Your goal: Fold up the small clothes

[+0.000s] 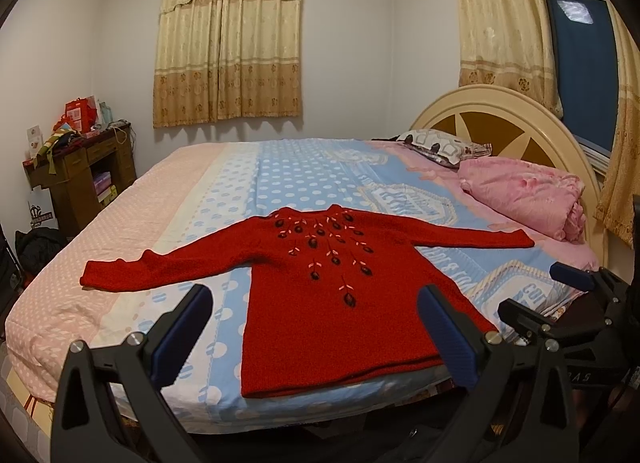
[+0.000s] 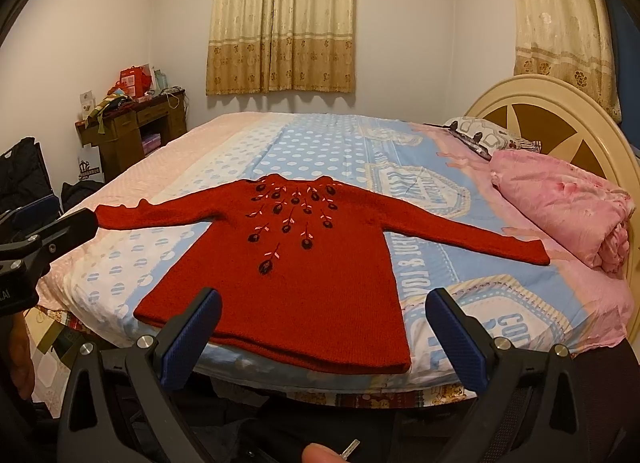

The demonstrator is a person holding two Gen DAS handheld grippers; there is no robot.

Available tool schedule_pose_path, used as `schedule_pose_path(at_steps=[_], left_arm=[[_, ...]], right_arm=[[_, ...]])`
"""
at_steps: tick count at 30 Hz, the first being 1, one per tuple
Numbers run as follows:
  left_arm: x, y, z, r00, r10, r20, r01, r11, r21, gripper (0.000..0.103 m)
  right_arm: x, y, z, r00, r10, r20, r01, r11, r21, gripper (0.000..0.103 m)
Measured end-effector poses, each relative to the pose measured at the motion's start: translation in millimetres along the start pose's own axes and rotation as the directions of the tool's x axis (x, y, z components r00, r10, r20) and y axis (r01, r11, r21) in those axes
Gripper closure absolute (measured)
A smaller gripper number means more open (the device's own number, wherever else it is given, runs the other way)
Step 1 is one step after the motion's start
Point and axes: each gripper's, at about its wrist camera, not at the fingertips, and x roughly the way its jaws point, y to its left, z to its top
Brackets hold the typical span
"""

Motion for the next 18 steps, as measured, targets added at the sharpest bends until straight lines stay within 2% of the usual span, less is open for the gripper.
schedule_pose_path(at_steps=[18], left_arm=[[-1.2, -1.9, -2.1, 1.000, -0.002, 0.001, 0.002, 1.000, 0.001, 0.000]], right_arm=[[0.9, -1.7, -0.5, 1.000, -0.001, 0.000, 0.001, 1.000, 0.002, 0.001]])
